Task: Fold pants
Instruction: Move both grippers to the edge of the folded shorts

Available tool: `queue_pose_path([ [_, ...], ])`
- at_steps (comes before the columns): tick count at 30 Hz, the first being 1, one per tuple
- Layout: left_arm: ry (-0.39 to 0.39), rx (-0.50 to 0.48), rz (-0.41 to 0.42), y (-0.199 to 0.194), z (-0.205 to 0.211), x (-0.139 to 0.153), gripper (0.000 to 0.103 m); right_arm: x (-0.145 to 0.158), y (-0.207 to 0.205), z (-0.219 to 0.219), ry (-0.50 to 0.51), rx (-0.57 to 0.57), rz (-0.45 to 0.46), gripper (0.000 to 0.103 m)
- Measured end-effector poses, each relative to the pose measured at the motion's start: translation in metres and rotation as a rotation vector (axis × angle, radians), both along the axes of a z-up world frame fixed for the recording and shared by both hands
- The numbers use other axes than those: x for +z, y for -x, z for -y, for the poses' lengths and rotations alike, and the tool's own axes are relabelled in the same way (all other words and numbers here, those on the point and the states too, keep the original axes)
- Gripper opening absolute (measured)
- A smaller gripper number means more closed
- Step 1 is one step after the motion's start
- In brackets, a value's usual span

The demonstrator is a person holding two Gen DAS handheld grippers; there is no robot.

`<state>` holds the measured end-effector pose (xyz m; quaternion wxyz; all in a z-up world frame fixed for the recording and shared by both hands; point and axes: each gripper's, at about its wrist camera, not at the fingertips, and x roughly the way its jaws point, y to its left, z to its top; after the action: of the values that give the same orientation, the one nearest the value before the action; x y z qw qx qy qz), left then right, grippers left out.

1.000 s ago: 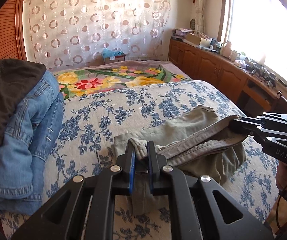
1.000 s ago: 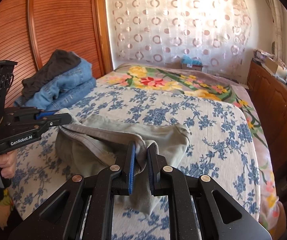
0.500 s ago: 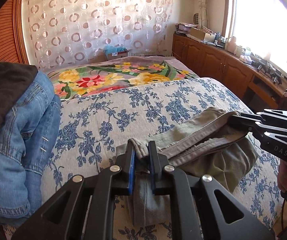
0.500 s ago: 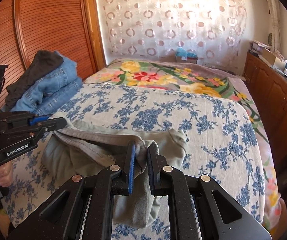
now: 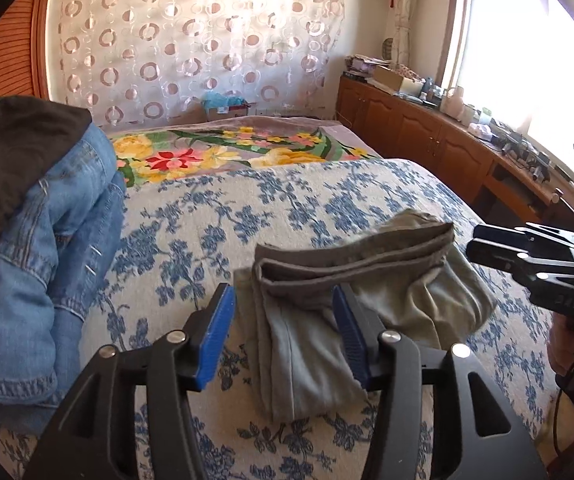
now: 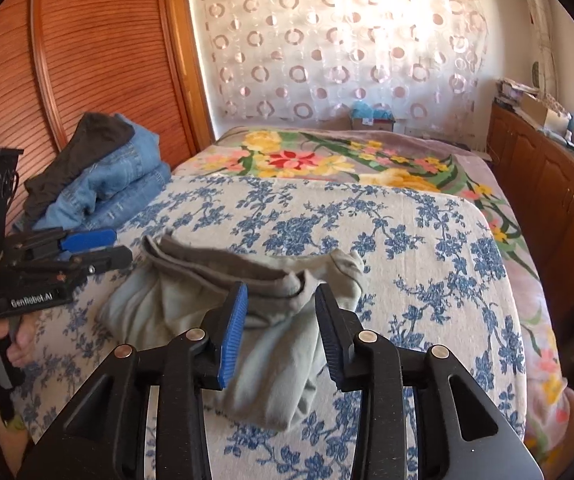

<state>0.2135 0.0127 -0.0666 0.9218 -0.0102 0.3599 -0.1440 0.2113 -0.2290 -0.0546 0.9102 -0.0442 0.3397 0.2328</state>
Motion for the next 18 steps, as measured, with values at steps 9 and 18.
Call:
queue_pose_path([
  [9,-0.024,0.006,-0.022,0.005,-0.004,-0.016,0.063,-0.027,-0.017,-0.016,0.108,0.021,-0.048,0.036],
  [18,-0.048,-0.01,-0.052,0.014,-0.005,-0.025,0.063,-0.023,-0.05,-0.002,0.115,-0.088,-0.024,0.033],
])
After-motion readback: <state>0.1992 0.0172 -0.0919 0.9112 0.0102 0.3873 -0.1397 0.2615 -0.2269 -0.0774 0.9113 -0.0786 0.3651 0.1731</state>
